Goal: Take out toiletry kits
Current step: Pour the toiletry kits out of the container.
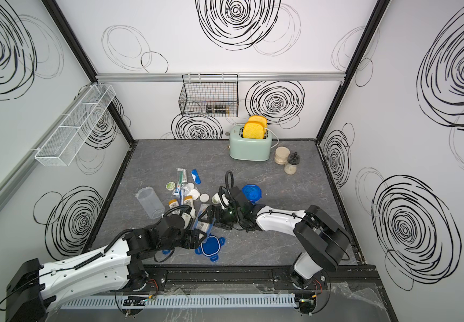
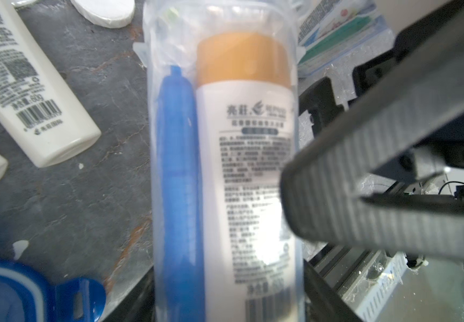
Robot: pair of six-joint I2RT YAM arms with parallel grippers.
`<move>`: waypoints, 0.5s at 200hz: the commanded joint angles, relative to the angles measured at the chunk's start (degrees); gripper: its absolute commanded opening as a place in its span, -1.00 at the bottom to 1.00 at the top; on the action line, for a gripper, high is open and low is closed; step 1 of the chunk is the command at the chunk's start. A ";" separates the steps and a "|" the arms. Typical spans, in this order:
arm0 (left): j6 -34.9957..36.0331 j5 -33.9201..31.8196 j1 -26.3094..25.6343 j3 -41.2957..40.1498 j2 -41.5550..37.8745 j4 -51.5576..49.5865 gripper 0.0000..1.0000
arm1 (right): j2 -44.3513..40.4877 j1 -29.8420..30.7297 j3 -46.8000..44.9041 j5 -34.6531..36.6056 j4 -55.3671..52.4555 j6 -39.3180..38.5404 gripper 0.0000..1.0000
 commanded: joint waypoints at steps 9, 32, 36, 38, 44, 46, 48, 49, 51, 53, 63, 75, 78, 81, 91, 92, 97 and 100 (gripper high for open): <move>1.11 1.16 1.74 4.89 0.30 -1.15 -0.54 | -3.82 -0.50 -0.22 4.16 -6.99 -4.89 0.98; 1.70 2.58 3.71 6.60 0.99 -3.02 -0.56 | -5.98 -0.78 -0.76 5.46 -8.98 -5.92 0.98; 1.81 3.01 4.11 6.87 1.16 -3.34 -0.57 | -6.29 -0.78 -0.80 5.74 -9.46 -6.15 0.98; 1.81 3.18 4.29 7.05 1.26 -3.54 -0.57 | -6.50 -0.78 -0.70 5.91 -9.73 -6.31 0.98; 2.02 3.68 4.91 7.49 1.55 -4.06 -0.57 | -6.98 -0.78 -0.60 6.39 -10.63 -6.87 0.98; 2.11 3.96 5.19 7.71 1.64 -4.25 -0.58 | -7.20 -0.78 -0.54 6.53 -10.97 -7.01 0.98; 2.20 4.16 5.37 7.86 1.71 -4.54 -0.58 | -7.34 -0.78 -0.51 6.68 -11.31 -7.18 0.98; 2.27 4.25 5.47 7.97 1.76 -4.62 -0.58 | -7.45 -0.78 -0.50 6.76 -11.46 -7.34 0.98; 2.37 4.43 5.59 8.16 1.91 -4.78 -0.58 | -7.63 -0.78 -0.45 6.87 -11.64 -7.44 0.99; 2.46 4.57 5.76 8.30 1.99 -4.96 -0.58 | -7.87 -0.78 -0.42 7.01 -12.03 -7.71 0.98; 2.90 5.20 6.42 9.18 2.51 -6.13 -0.58 | -8.92 -0.78 -0.47 7.80 -13.53 -8.69 1.00; 3.41 5.69 7.06 10.35 3.26 -7.91 -0.58 | -10.68 -0.77 -0.97 8.88 -15.05 -9.87 0.96; 3.59 5.79 7.18 10.63 3.44 -8.28 -0.58 | -11.28 -0.72 -1.16 9.24 -15.41 -10.10 0.96; 3.76 5.94 7.33 10.89 3.63 -8.75 -0.58 | -11.95 -0.76 -1.42 9.67 -15.76 -10.18 0.95; 4.46 6.26 7.83 11.97 4.48 -10.35 -0.58 | -14.10 -0.82 -2.34 10.94 -16.47 -10.68 0.94; 4.55 6.36 7.89 12.04 4.55 -10.51 -0.58 | -14.22 -0.84 -2.43 11.05 -16.59 -10.72 0.94; 4.98 6.52 8.19 12.50 4.95 -11.36 -0.59 | -15.45 -0.79 -2.83 11.47 -16.95 -11.03 0.93; 5.31 6.66 8.37 12.95 5.31 -11.69 -0.59 | -16.07 -0.86 -3.04 11.64 -17.05 -11.27 0.93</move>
